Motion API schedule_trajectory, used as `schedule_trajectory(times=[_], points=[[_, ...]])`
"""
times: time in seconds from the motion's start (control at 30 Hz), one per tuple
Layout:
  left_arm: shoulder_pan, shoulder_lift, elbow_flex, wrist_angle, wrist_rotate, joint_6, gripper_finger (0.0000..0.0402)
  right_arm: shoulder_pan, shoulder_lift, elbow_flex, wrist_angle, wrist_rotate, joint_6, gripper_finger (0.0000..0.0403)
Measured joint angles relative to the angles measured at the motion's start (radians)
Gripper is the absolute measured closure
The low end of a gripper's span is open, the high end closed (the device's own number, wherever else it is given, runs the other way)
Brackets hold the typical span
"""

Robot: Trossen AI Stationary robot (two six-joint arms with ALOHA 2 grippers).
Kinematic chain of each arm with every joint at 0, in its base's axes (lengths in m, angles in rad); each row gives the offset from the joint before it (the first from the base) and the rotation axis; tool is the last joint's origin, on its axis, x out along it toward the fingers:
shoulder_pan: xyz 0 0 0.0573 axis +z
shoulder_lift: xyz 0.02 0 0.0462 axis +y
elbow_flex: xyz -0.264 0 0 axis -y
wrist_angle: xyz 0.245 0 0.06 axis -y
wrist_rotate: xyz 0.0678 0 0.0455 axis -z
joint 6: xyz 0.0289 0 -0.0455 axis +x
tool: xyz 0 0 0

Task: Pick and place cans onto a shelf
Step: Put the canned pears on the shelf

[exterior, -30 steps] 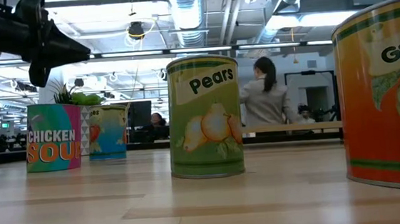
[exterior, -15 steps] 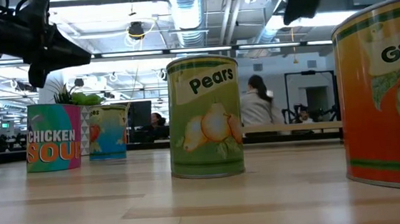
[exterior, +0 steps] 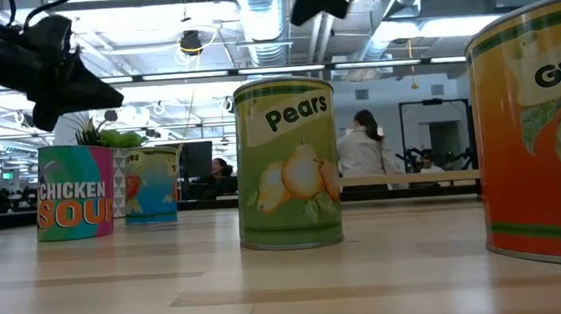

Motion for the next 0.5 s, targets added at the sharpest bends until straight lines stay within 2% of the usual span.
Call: schedule_trajectory(times=[0.13,0.23,0.5], points=[[0.000,0.000,0.000,-0.012,0.000,0.000,0.0349,0.024,0.092,0.117,-0.119,0.000,0.078,0.0384],[0.000,0.000,0.000,-0.025,0.000,0.000,0.0349,0.028,0.131,0.170,-0.136,-0.006,0.163,0.0371],[0.000,0.000,0.000,-0.035,0.001,0.000,0.0349,0.009,0.174,0.198,-0.103,-0.143,0.233,0.0346]])
